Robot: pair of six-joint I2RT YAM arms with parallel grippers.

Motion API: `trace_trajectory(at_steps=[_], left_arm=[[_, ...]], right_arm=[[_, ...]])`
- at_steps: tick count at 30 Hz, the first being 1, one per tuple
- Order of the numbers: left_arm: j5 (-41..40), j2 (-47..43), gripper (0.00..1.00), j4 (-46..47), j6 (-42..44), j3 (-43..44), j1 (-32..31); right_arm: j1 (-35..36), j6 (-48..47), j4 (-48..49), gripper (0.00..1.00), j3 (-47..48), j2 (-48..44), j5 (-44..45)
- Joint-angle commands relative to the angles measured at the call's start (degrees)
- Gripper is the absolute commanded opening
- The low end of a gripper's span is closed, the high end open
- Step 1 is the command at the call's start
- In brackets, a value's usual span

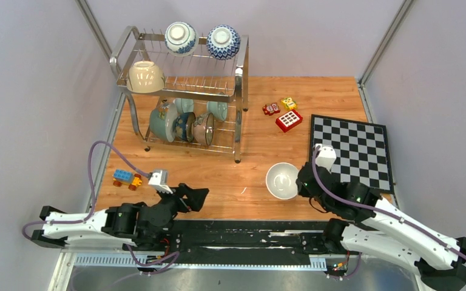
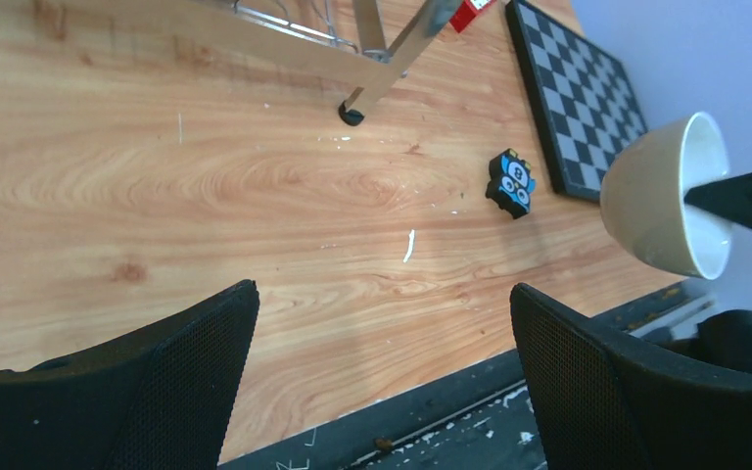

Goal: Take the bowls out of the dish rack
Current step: Place the bowl at the center of the board.

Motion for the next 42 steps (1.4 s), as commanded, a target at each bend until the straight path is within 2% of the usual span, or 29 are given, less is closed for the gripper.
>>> trace_trajectory(at_steps=[1, 4, 8, 14, 17, 20, 23, 26, 34, 42], left_arm=[[-1.2, -11.4, 1.00, -9.1, -11.5, -4.3, -0.3], [0.4, -17.2, 1.00, -12.7, -12.7, -5.0, -0.3], [1.6, -15.8, 1.00, -15.8, -14.6, -4.0, -0.3], [2.3, -2.0, 1.00, -18.8, -18.8, -0.1, -0.3], [3.5, 4.8, 1.00, -19.8, -19.8, 3.0, -0.3], [4.6, 8.6, 1.00, -19.2, -21.4, 4.2, -0.3], [5.9, 9.7, 1.00, -18.1, -22.3, 4.0, -0.3], [7.6, 8.8, 1.00, -18.4, -23.2, 3.9, -0.3], [8.3, 4.3, 0.99, -21.7, -25.3, 3.2, -0.3], [8.8, 4.2, 0.99, -22.3, -26.9, 3.1, -0.3]], right_arm=[[-3.7, 7.9, -3.4, 0.03, -0.2, -0.9, 6.0], [-7.5, 5.1, -2.8, 0.03, 1.3, 1.1, 2.6], [-14.0, 1.5, -0.8, 0.03, 2.6, 5.0, -3.7], [-34.1, -5.5, 6.5, 0.03, 4.6, 11.9, -20.4], [-40.3, -5.2, 11.2, 0.03, 5.8, 16.0, -23.2], [-42.4, -3.4, 16.4, 0.03, 7.7, 22.9, -24.2], [-42.6, -3.3, 17.3, 0.03, 12.6, 32.5, -23.7], [-43.1, -4.6, 17.5, 0.03, 15.6, 38.1, -22.9], [-45.2, -6.0, 18.5, 0.03, 18.3, 46.5, -22.6], [-48.0, -6.1, 18.6, 0.03, 20.2, 53.8, -22.4]])
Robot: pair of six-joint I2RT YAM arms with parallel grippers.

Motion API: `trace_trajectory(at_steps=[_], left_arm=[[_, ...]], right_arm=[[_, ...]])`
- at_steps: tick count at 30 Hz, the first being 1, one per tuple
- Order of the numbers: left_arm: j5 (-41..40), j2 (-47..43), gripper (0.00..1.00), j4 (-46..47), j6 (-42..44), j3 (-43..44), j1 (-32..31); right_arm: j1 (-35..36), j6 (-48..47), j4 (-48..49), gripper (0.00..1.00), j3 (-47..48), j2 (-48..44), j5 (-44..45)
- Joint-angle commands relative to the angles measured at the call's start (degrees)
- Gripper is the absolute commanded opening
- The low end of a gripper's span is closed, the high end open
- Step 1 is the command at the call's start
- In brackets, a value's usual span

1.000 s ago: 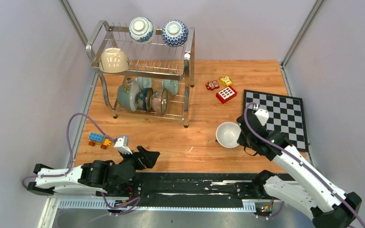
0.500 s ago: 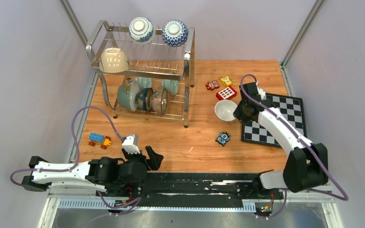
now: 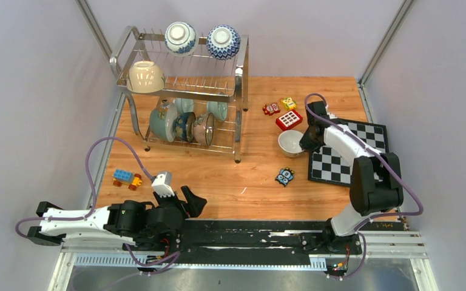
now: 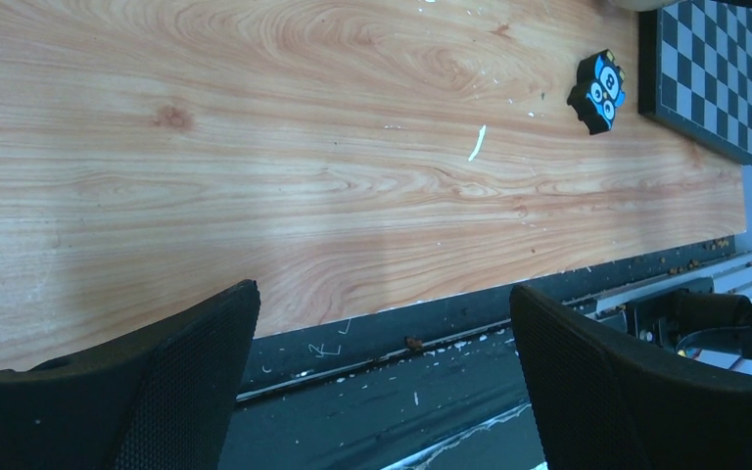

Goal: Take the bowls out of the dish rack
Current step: Place the bowl at the center of the board.

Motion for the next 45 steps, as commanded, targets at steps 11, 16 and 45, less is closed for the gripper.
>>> trace_trajectory(at_steps=[11, 16, 45], left_arm=[[-2.3, 1.7, 0.98, -1.0, -2.3, 0.7, -0.3], [-3.1, 1.5, 1.00, -1.5, -1.5, 0.9, -0.3], [33.9, 4.1, 1.00, 46.1, 61.9, 14.0, -0.3]], right_arm=[[-1.7, -4.2, 3.4, 0.04, 2.0, 5.7, -2.4], [-1.7, -6.5, 5.0, 0.57, -0.2, 4.1, -4.9], [9.0, -7.7, 29.8, 0.82, -23.2, -61.7, -50.1]])
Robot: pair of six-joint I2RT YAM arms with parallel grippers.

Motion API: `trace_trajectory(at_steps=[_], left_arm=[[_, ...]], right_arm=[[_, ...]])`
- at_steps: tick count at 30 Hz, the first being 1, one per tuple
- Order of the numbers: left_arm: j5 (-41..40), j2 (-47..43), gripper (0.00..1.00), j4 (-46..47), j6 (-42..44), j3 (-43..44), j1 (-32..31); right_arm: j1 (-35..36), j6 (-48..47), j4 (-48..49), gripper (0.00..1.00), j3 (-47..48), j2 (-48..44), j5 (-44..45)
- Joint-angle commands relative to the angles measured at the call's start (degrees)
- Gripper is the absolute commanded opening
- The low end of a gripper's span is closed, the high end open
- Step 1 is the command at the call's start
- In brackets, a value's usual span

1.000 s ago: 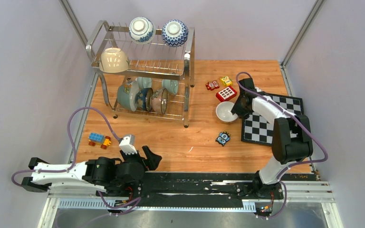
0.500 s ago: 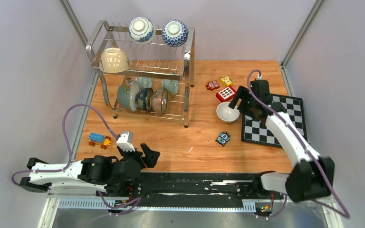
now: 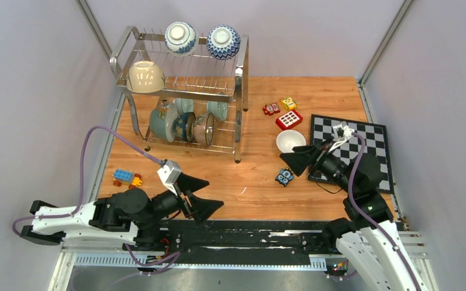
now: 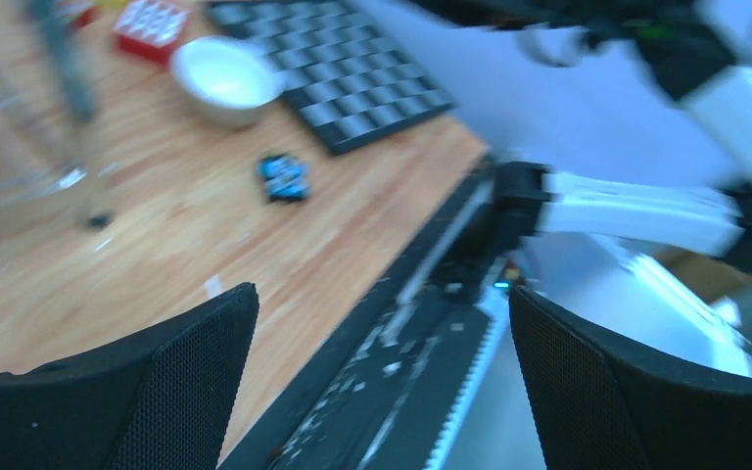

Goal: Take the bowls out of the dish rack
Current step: Place the bowl at the center of the board, then pick up the bowl from the dish rack.

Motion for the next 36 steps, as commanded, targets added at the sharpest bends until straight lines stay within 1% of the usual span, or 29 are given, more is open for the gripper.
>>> trace_trajectory(at_steps=[1, 4, 7, 9, 11, 14, 15, 17, 19, 22, 25, 28, 32, 36], left_arm=[[24.0, 4.8, 1.00, 17.0, 12.7, 4.6, -0.3], [33.8, 6.4, 1.00, 25.7, 12.8, 5.1, -0.3], [39.8, 8.1, 1.00, 30.4, 12.5, 5.8, -0.3], [43.4, 9.5, 1.00, 31.9, 12.7, 6.5, -0.3], [47.4, 10.7, 0.99, 32.9, 13.3, 7.7, -0.3], [48.0, 11.3, 0.97, 32.4, 15.0, 9.5, -0.3], [47.7, 11.2, 0.97, 32.2, 15.8, 9.7, -0.3], [47.1, 10.6, 0.97, 31.9, 17.4, 10.1, -0.3], [47.1, 10.5, 0.97, 31.1, 19.4, 10.8, -0.3], [47.7, 10.7, 0.97, 30.8, 21.1, 11.4, -0.3], [47.1, 11.4, 0.98, 30.4, 21.8, 11.7, -0.2], [48.2, 11.7, 0.98, 30.5, 22.3, 11.6, -0.3], [50.2, 11.4, 0.98, 31.0, 23.0, 11.7, -0.3], [51.1, 10.3, 0.98, 31.0, 23.8, 11.6, -0.3]], right_arm=[[0.7, 2.0, 5.3, 0.82, 3.4, 2.5, -20.7], [0.7, 3.8, 10.0, 0.82, 3.0, 0.9, -25.9], [0.9, 4.0, 14.4, 0.82, 1.4, -0.9, -29.5], [1.7, 7.2, 20.5, 0.82, 0.0, -1.1, -33.0], [2.5, 13.5, 31.5, 0.83, -1.7, -0.9, -36.8], [4.5, 24.7, 47.4, 0.84, -2.0, 0.6, -41.0], [5.8, 27.3, 51.2, 0.84, -1.4, 1.5, -41.9], [9.3, 29.4, 54.5, 0.85, 0.7, 2.9, -43.2], [13.6, 27.9, 54.3, 0.86, 3.2, 3.6, -43.9], [19.7, 20.9, 47.2, 0.88, 6.5, 3.7, -43.4], [24.0, 15.4, 40.9, 0.89, 8.9, 4.2, -42.8], [26.2, 13.4, 38.4, 0.90, 10.0, 4.2, -42.1], [28.2, 13.0, 38.3, 0.90, 11.0, 4.4, -41.7], [29.1, 10.0, 34.0, 0.90, 12.8, 5.5, -41.0]])
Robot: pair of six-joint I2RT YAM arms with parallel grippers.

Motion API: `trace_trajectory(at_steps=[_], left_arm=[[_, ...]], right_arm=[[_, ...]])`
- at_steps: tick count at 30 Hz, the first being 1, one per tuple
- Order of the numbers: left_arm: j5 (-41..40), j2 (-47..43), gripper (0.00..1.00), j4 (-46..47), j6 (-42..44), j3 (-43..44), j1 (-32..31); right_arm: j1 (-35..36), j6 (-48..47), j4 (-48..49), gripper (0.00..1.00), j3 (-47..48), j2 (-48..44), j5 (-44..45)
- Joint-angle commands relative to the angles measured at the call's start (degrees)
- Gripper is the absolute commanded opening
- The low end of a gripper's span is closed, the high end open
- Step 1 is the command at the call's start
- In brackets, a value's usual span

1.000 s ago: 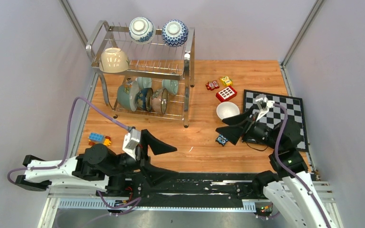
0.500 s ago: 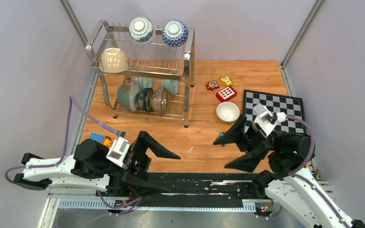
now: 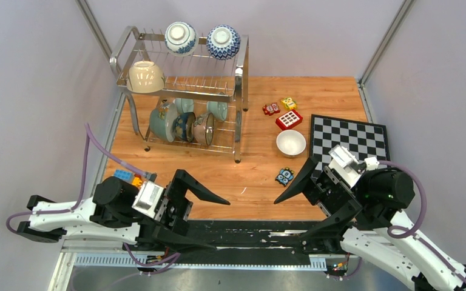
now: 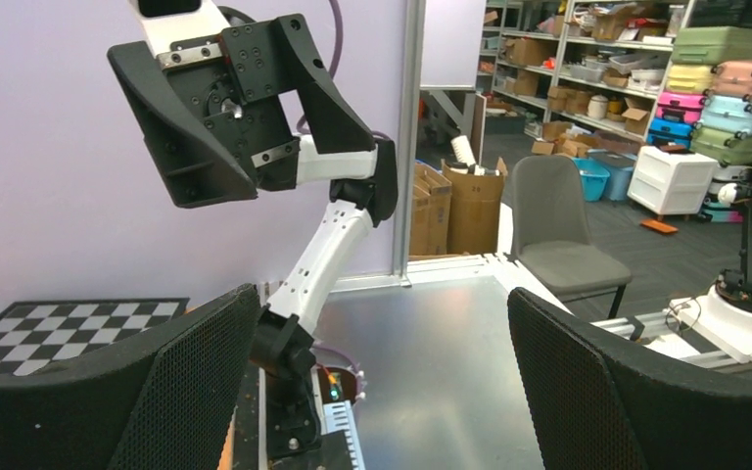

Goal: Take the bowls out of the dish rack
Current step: Pick up the bowl from the dish rack.

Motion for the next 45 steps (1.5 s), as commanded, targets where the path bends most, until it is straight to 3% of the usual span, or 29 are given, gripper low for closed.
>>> trace_trajectory(at_steps=[1, 3, 7, 15, 17, 22, 27, 32, 37, 40, 43, 45], left_arm=[[2.3, -1.5, 0.98, 0.9, 2.1, 0.9, -0.3], [2.2, -2.1, 0.98, 0.0, 2.3, 0.8, -0.3], [-0.4, -3.6, 0.99, -1.1, 2.1, -0.1, -0.3], [-9.4, -6.4, 1.00, -3.3, 1.7, -1.9, -0.3], [-19.3, -7.2, 1.00, -4.2, 0.6, -2.7, -0.3], [-53.8, -8.3, 1.00, -5.4, -4.8, -4.4, -0.3], [-76.3, -9.9, 1.00, -14.7, -13.6, -0.3, -0.3], [-91.9, -8.8, 1.00, -18.2, -15.1, 3.6, -0.3], [-97.9, 0.1, 1.00, -10.2, 5.7, 13.5, -0.2], [-95.8, 6.5, 1.00, -6.1, 17.7, 20.9, 1.6], [-89.3, 12.9, 1.00, -18.2, 13.2, 31.1, 7.1], [-77.1, 17.5, 1.00, -27.3, 5.5, 37.2, 13.0]], right_arm=[[1.7, -4.5, -3.5, 0.90, 3.4, 1.1, 0.3], [2.0, -6.0, -5.4, 0.89, 4.0, 1.5, 1.1], [2.2, -15.2, -19.3, 0.89, 6.5, 2.0, 7.2], [2.3, -23.7, -32.0, 0.88, 8.4, 3.1, 20.5], [2.3, -26.5, -38.9, 0.89, 9.4, 3.2, 29.5], [2.2, -26.0, -49.1, 0.91, 7.1, 1.4, 63.2], [2.2, -23.7, -56.1, 0.96, 6.5, 2.0, 77.6], [2.3, -22.4, -61.2, 0.96, 6.5, 4.6, 81.5], [2.1, -21.1, -59.6, 0.94, 3.2, 3.5, 80.9], [2.2, -21.0, -58.3, 0.93, 1.8, 3.1, 78.9], [2.2, -20.8, -58.0, 0.93, 1.1, 3.4, 77.7], [2.2, -20.6, -58.0, 0.92, 0.7, 3.8, 76.9]])
